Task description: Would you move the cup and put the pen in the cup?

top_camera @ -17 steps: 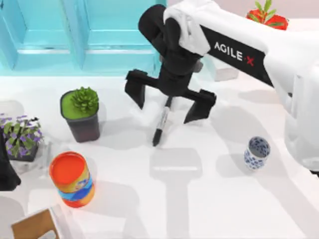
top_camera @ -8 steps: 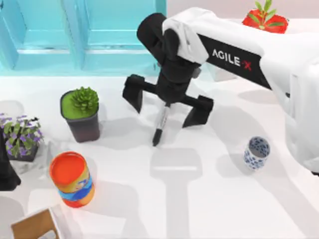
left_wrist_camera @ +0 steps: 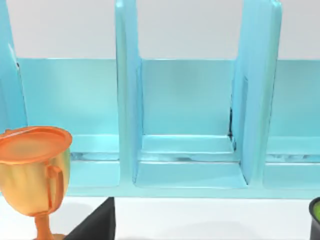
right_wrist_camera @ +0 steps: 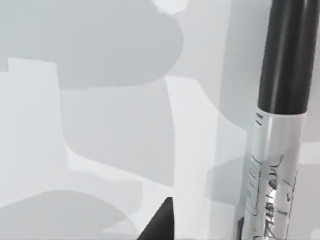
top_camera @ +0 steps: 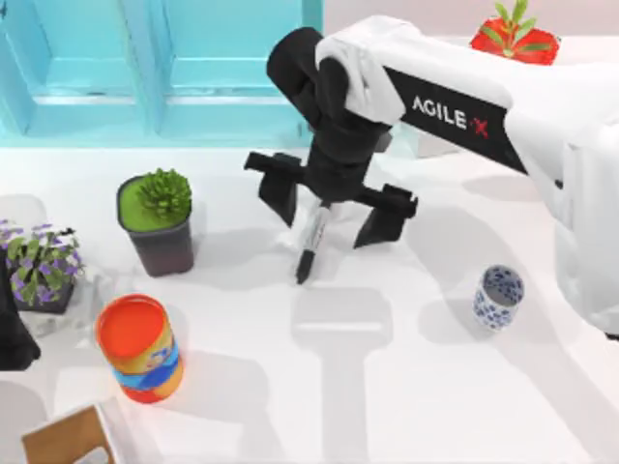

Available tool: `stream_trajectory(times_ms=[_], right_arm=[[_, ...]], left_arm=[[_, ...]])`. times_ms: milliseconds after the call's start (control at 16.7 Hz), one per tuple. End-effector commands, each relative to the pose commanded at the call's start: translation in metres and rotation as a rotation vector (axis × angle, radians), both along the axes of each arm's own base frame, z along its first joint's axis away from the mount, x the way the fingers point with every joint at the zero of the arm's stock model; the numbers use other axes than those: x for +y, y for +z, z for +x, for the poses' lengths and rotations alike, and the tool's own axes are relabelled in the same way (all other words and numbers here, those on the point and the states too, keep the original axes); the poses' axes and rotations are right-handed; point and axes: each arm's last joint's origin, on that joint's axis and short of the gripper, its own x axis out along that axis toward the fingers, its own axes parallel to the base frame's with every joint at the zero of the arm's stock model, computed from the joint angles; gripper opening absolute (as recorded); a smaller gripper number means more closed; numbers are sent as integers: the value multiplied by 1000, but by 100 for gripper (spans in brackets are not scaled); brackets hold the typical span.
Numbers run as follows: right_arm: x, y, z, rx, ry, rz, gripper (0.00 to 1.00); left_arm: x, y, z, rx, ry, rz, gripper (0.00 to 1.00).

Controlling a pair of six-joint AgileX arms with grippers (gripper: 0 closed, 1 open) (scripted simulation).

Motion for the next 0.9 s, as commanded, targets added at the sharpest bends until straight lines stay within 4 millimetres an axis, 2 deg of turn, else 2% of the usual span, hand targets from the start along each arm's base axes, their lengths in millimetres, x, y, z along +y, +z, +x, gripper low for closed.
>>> stream_trajectory(times_ms=[300,780,840,900], right_arm=[[0,0,0,0,0,0,2],[0,0,0,0,0,0,0],[-11,33,-4,-28,18,-39,0],[-11,34,-4,-29,18,-38,0]], left_arm=[[0,0,0,0,0,0,100],[0,0,0,0,0,0,100],[0,0,0,0,0,0,100],[0,0,0,0,0,0,100]])
